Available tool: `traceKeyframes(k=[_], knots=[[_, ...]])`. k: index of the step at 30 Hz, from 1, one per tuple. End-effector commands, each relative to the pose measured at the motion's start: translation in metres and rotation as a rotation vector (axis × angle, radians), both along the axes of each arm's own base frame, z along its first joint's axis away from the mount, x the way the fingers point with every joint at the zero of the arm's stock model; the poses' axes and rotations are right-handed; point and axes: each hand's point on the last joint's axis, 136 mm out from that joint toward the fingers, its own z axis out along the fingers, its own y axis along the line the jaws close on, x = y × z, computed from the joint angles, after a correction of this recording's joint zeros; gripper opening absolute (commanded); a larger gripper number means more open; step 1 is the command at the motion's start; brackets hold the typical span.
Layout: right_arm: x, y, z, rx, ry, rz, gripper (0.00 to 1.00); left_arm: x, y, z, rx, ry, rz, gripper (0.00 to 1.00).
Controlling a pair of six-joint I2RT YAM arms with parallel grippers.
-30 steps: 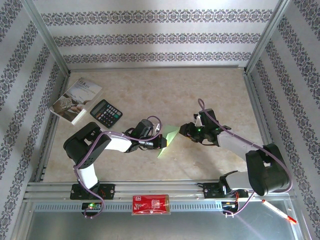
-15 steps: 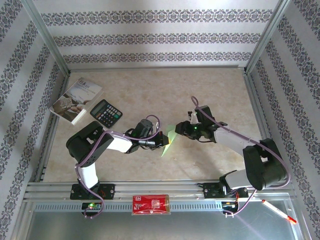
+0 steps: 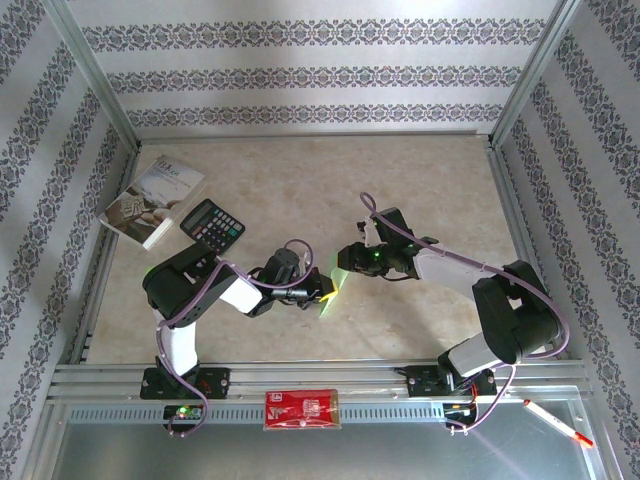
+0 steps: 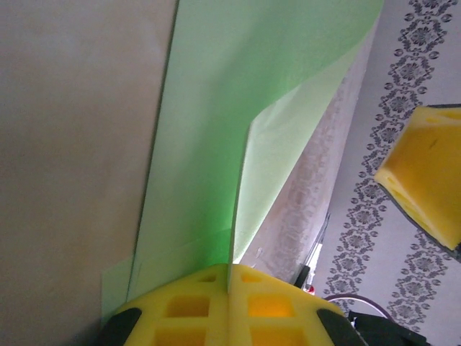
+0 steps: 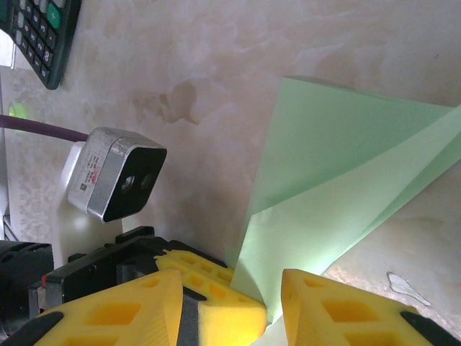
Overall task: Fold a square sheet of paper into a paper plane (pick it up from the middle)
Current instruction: Fold the wing for the fifth time at the center of the table.
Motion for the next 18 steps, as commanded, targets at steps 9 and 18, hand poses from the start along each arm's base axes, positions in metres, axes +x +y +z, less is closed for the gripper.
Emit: traceKeyframes(k=[9,18], knots=[[-0.004,0.009,0.005,0.022,-0.019,0.084,0.41,0.006,-0.006,0.017,-0.082,0.016,0.067,0.0],[-0.004,0.015,-0.004,0.021,-0.004,0.114,0.39,0.004,-0.007,0.015,-0.074,0.035,0.093,0.0]])
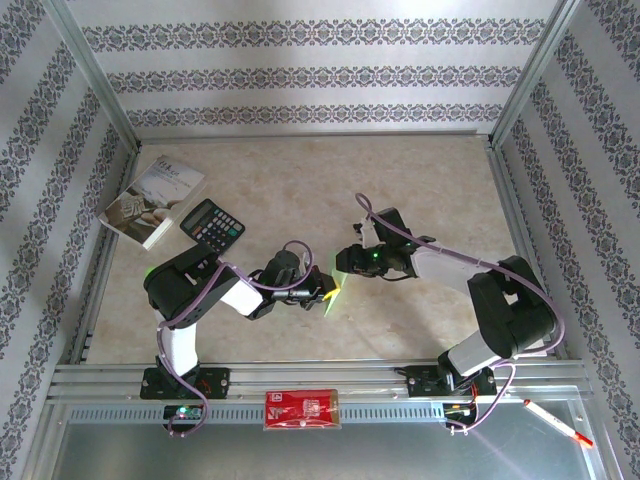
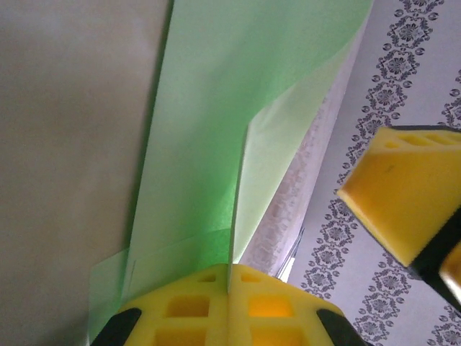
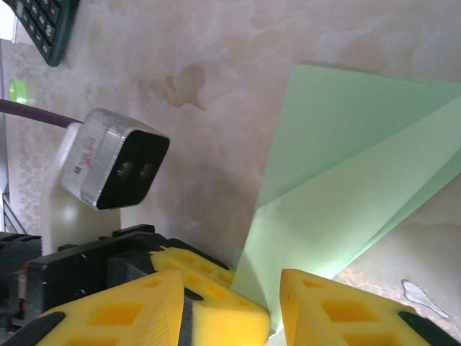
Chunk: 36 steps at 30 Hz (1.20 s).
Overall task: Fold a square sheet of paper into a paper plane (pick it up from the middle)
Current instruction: Fold the wing for the fifth time at the center of the table.
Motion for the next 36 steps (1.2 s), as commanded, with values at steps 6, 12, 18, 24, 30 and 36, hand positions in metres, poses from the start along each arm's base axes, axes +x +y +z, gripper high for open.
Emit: traceKeyframes(k=[6,12,18,24,30,36], knots=[[0.004,0.019,-0.006,0.007,-0.004,0.078,0.37,-0.001,0.002,0.0,-0.034,0.013,0.042,0.0],[0.009,0.023,-0.015,-0.004,0.005,0.09,0.36,-0.003,0.008,-0.008,-0.02,0.036,0.068,0.0],[0.013,0.028,-0.022,-0.008,0.015,0.102,0.34,-0.005,0.013,-0.017,-0.026,0.063,0.098,0.0],[0.016,0.031,-0.029,-0.017,0.021,0.109,0.34,-0.007,0.017,-0.024,-0.012,0.078,0.11,0.0],[0.021,0.033,-0.037,-0.028,0.025,0.117,0.34,-0.01,0.023,-0.031,0.01,0.098,0.124,0.02],[0.022,0.034,-0.047,-0.038,0.041,0.123,0.34,-0.012,0.024,-0.031,0.023,0.098,0.12,0.11]])
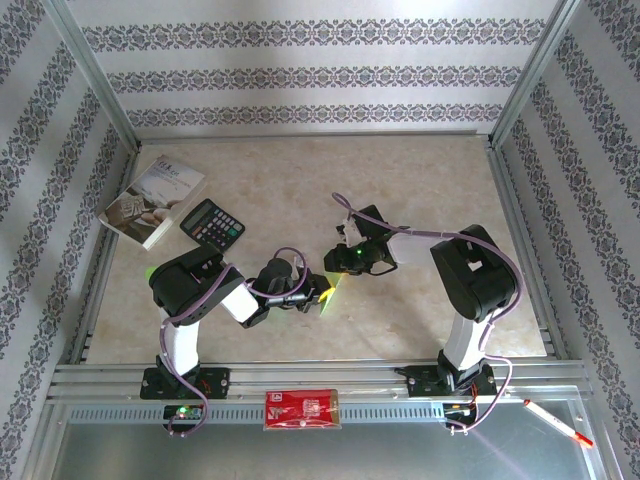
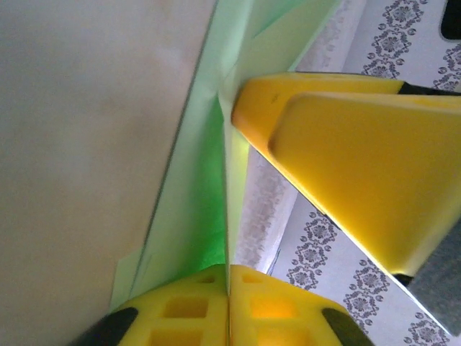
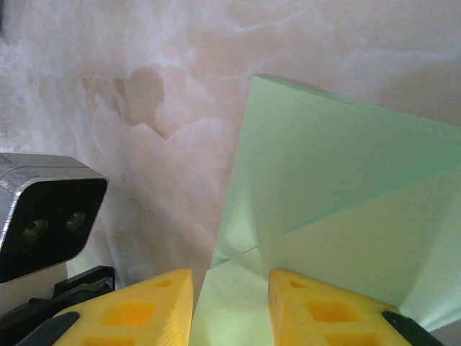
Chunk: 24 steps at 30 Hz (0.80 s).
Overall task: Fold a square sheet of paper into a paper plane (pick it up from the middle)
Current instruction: Fold the wing for the fifth time at the center of the table.
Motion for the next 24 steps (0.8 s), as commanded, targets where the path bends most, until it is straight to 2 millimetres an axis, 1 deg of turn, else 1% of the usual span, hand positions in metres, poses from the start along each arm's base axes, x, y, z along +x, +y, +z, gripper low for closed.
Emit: traceKeyframes(k=[1,4,9,17,22,24], knots=[[0.004,0.005,-0.005,-0.005,-0.026,0.032,0.34,-0.013,0.01,-0.025,0.08,0.065,0.005,0.13],[0.0,0.002,-0.009,-0.012,-0.017,0.034,0.33,-0.014,0.013,-0.022,0.104,0.051,-0.004,0.18],[-0.002,-0.003,-0.011,-0.017,-0.01,0.031,0.33,-0.016,0.014,-0.011,0.151,0.013,-0.04,0.25],[-0.002,-0.003,-0.011,-0.013,-0.008,0.033,0.32,-0.02,0.024,0.005,0.243,-0.041,-0.073,0.35],[-0.001,-0.002,-0.011,-0.008,-0.004,0.03,0.32,-0.026,0.033,0.015,0.374,-0.089,-0.156,0.47],[-0.001,-0.002,-0.01,-0.005,-0.003,0.03,0.32,-0.03,0.038,0.015,0.435,-0.096,-0.2,0.51]])
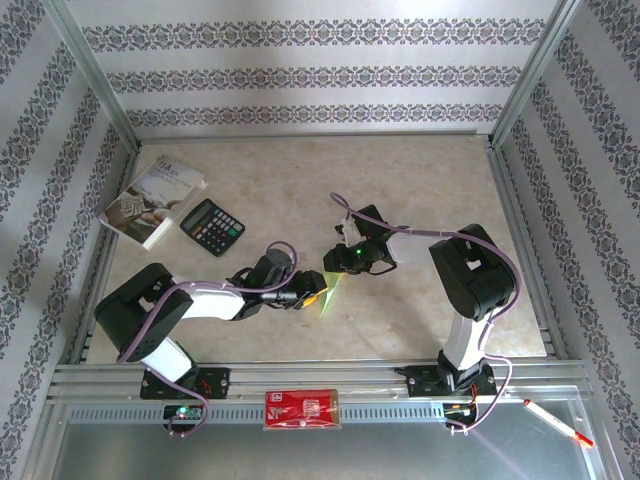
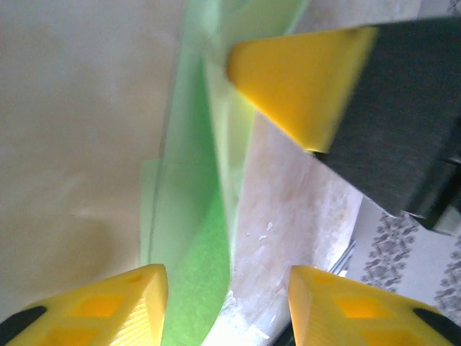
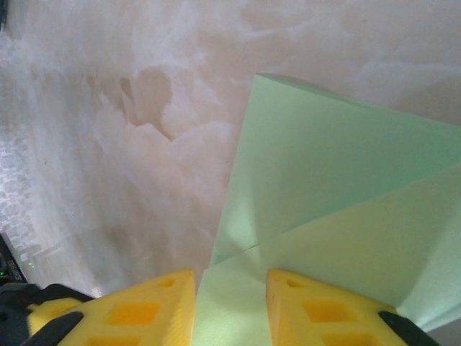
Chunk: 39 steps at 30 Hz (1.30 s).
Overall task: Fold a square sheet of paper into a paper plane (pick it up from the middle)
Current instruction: Fold the wing for the fifth time at the center of the table.
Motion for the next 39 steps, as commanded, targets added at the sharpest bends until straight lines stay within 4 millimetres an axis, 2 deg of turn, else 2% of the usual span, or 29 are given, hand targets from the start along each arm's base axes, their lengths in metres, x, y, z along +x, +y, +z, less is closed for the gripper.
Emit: traceKeyframes(k=[1,4,7,18,29,39], knots=[[-0.002,-0.003,-0.01,-0.012,0.011,0.01,0.32,-0.014,0.012,-0.01,0.172,-0.011,-0.111,0.53],[-0.002,-0.002,-0.009,-0.008,0.01,0.009,0.32,-0.019,0.008,-0.012,0.214,-0.012,-0.19,0.59],[-0.001,-0.002,-0.009,-0.005,0.008,0.006,0.32,-0.023,0.001,-0.016,0.245,-0.01,-0.252,0.62],[0.0,-0.001,-0.009,0.002,0.01,0.007,0.32,-0.019,-0.006,-0.033,0.359,-0.043,-0.325,0.62],[0.001,0.0,-0.007,0.007,0.008,0.007,0.32,-0.013,-0.01,-0.037,0.369,-0.05,-0.333,0.42],[0.001,0.0,-0.006,0.01,0.007,0.007,0.32,-0.013,-0.009,-0.04,0.346,-0.037,-0.323,0.3]])
